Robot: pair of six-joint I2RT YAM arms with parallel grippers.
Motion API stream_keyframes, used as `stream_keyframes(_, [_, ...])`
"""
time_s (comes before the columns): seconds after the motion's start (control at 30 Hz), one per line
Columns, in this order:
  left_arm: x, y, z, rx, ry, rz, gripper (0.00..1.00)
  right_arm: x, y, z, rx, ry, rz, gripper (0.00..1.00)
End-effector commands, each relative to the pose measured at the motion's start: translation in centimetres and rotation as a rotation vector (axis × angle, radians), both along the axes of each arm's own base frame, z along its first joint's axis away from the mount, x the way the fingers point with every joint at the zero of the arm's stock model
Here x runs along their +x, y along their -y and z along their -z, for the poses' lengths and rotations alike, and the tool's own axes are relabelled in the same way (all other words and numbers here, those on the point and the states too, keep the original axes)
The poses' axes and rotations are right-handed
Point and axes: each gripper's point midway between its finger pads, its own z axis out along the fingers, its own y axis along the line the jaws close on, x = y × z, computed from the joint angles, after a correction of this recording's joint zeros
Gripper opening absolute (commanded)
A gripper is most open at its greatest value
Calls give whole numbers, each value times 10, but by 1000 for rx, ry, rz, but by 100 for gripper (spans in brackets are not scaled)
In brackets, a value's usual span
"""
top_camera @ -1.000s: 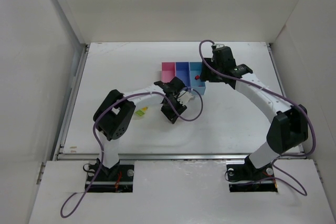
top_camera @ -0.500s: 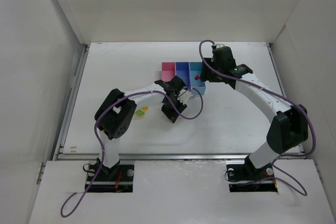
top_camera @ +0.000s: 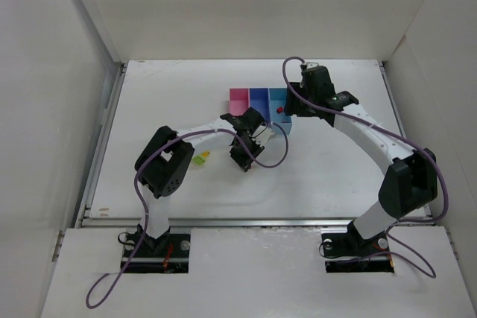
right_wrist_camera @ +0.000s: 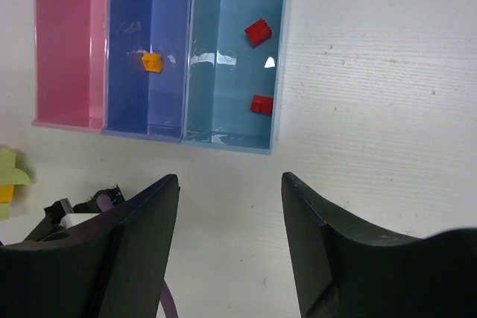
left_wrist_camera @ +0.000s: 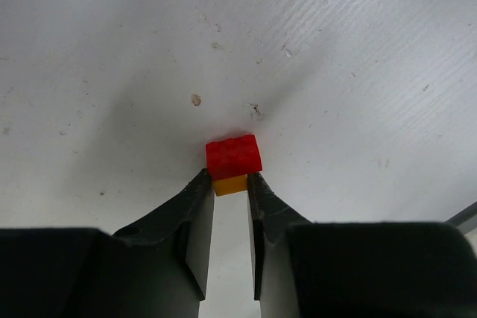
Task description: Sort the legos into containers by color
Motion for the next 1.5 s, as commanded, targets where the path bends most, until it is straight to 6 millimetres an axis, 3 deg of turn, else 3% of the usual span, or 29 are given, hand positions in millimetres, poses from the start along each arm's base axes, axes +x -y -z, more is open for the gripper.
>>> stream_keyframes(0.0, [-2, -19, 37, 105, -15, -6, 2, 6, 3, -14, 11, 51, 7, 63])
stream_keyframes(0.23, [2, -24, 38, 132, 9, -14, 0, 4, 3, -14, 7, 41, 7, 63])
stream_keyframes(0.37, [24, -24, 9, 119, 92, -18, 0, 6, 22, -27, 65, 36, 18, 63])
stream_keyframes(0.4, [35, -17, -12, 83, 149, -14, 0, 4, 27, -27, 84, 29, 17, 64])
stream_keyframes(0.47, [46, -19, -36, 78, 229, 20, 0, 5, 32, -46, 145, 82, 1, 69])
stream_keyframes(0.5, [51, -16, -60, 40, 283, 34, 0, 0, 34, -54, 188, 96, -23, 71])
stream_keyframes(0.57, [61, -11, -88, -1, 374, 68, 0, -2, 30, -58, 209, 112, -73, 75])
stream_keyframes(0.63, [65, -7, -121, -63, 467, 142, 0, -10, 18, -63, 244, 115, -160, 75])
stream_keyframes(0.73, [67, 5, -154, -147, 542, 222, 0, -20, -2, -65, 322, 108, -269, 75])
stream_keyframes(0.87, [64, 26, -205, -281, 579, 259, 0, -40, -36, -94, 483, 161, -445, 75])
stream_keyframes(1.0, [57, 39, -219, -352, 532, 257, 0, -51, -64, -107, 507, 185, -516, 73])
stream_keyframes(1.07, [56, 42, -215, -360, 513, 256, 0, -54, -76, -104, 558, 151, -568, 69])
stream_keyframes(1.3, [53, 50, -228, -365, 554, 259, 0, -60, -90, -109, 607, 122, -653, 51])
stream_keyframes(1.47, [54, 51, -235, -379, 556, 222, 0, -62, -95, -98, 616, 82, -670, 51])
